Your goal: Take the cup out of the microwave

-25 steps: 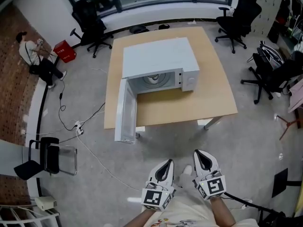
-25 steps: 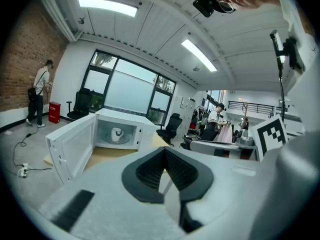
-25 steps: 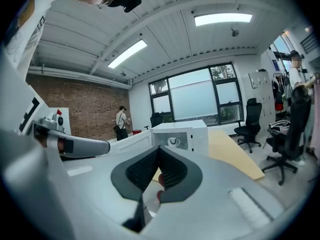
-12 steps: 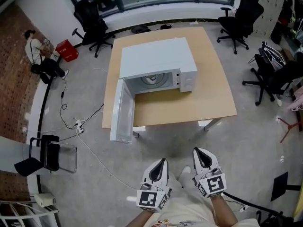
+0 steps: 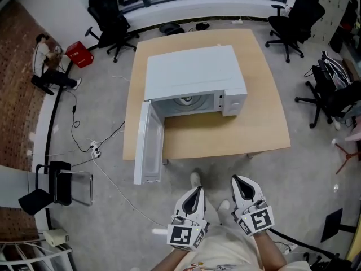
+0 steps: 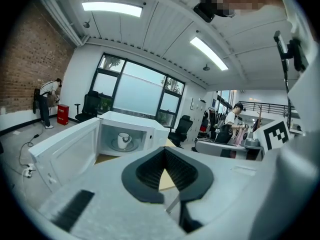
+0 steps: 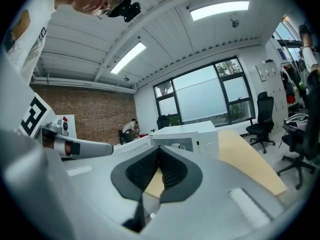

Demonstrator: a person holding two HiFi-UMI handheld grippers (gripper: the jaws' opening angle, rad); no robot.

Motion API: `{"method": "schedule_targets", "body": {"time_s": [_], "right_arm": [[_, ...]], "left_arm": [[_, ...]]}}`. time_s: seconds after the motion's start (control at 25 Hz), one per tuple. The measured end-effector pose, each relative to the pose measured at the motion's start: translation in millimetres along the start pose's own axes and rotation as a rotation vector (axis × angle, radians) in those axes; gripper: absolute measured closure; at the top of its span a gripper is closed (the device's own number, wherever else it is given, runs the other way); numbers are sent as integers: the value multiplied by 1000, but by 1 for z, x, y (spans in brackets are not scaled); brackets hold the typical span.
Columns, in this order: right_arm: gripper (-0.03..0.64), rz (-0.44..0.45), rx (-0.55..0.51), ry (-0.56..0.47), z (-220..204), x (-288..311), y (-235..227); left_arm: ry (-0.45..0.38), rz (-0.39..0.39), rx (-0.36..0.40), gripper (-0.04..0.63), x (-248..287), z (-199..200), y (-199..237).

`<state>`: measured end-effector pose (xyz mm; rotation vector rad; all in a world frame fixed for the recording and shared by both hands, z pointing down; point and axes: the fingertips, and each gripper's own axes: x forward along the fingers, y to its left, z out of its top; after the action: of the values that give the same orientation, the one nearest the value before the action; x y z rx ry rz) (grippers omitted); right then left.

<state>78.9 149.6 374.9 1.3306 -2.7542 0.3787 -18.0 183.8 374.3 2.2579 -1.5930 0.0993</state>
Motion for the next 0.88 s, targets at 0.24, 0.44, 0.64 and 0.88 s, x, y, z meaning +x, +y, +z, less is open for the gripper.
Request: {"method": "schedule_targets", "body": {"time_s": [0.24,0.44,0.64,0.88], "right_arm": [[609,-80,-37,16,10,81,-23],[609,-120,-43,30,9,135,-34],[609,-133,-30,51,2,169,-48],[609,-112,-19,54,0,188,-67]], "left_arm": [[12,-47,39,594,62,32,65],[-9,-52,53,594,100,49,108],[-44,-12,64,456,138,52,132],[-72,78,124,289,190,40,152]]}}
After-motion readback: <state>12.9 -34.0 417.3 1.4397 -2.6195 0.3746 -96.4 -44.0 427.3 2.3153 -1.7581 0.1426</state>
